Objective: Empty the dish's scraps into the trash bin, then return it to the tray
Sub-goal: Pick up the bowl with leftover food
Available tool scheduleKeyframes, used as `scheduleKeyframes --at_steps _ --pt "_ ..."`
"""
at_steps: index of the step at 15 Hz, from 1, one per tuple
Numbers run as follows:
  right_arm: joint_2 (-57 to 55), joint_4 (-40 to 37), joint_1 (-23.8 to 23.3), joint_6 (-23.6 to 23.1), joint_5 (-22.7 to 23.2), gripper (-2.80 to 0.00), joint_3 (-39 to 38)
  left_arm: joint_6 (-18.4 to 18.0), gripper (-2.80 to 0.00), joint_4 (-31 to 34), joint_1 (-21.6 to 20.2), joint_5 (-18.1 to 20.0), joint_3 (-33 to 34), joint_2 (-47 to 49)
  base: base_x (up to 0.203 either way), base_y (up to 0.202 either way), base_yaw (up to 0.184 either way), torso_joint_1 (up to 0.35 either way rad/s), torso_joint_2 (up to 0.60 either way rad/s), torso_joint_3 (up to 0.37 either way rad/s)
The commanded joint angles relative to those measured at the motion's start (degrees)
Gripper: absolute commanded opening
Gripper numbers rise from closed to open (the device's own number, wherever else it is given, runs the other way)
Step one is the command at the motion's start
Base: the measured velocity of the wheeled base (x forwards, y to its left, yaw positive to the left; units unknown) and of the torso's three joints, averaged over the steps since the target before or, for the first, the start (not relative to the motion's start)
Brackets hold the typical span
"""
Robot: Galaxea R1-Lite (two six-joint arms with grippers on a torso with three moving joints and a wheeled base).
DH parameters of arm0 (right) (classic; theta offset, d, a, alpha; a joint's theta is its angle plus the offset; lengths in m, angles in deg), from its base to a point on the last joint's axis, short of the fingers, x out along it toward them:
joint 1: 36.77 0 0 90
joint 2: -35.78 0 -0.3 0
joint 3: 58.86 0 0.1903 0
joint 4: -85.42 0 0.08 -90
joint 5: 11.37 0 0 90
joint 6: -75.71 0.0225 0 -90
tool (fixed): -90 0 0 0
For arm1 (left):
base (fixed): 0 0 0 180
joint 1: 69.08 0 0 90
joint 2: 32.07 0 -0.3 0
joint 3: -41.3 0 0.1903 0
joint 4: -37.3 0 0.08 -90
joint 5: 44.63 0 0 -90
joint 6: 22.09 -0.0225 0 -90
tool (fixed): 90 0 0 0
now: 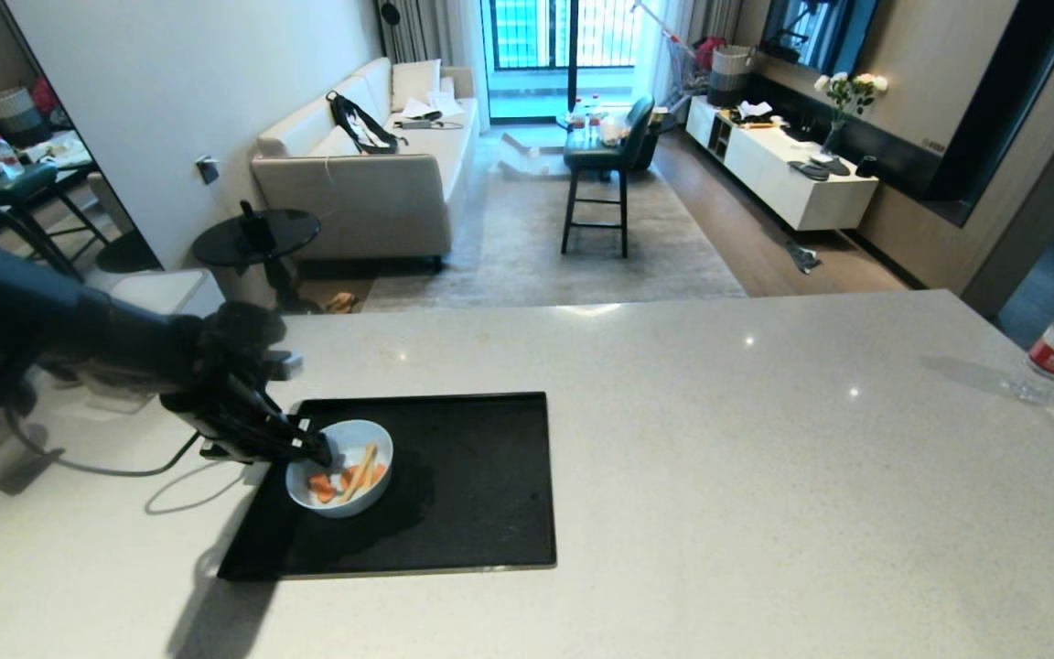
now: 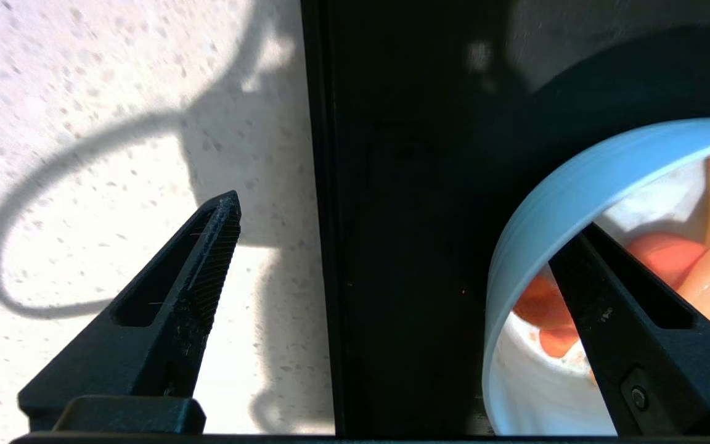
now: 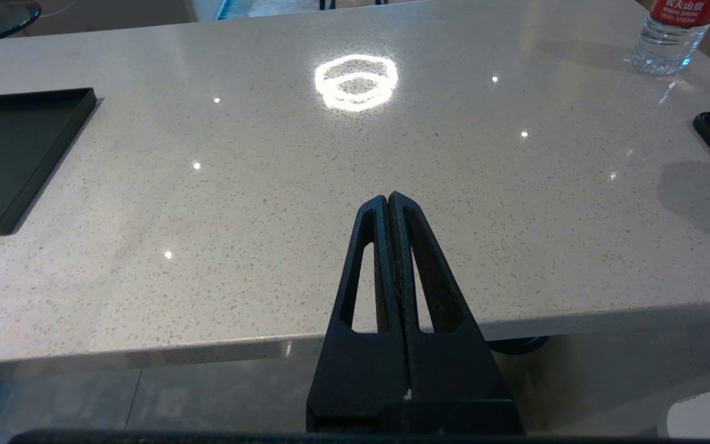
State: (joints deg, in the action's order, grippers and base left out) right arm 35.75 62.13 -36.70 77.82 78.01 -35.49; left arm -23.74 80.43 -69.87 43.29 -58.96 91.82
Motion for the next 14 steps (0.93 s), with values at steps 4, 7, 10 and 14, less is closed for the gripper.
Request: scheduleKeyframes --at_steps 4,7,10,14 --pt "0.02 0.09 0.01 0.0 0.01 -2.8 0.0 -0.02 -2.8 0.01 0.0 -0.01 1.58 -0.76 0.0 0.0 0.0 0.0 0.0 0.0" --pt "0.02 0.09 0.01 0.0 0.01 -2.8 0.0 0.05 -2.8 0.1 -0.31 -0.11 2.53 -2.9 0.0 0.0 0.0 0.0 0.0 0.0" --pt "0.02 0.1 0.01 0.0 0.01 -2.8 0.0 0.07 -2.8 0.1 -0.95 -0.02 5.08 -5.79 0.0 0.0 0.0 0.0 0.0 0.0" --pt "0.02 0.09 0.01 0.0 0.01 -2.8 0.01 0.07 -2.8 0.1 -0.97 -0.02 8.52 -9.15 0.0 0.0 0.0 0.0 0.0 0.0"
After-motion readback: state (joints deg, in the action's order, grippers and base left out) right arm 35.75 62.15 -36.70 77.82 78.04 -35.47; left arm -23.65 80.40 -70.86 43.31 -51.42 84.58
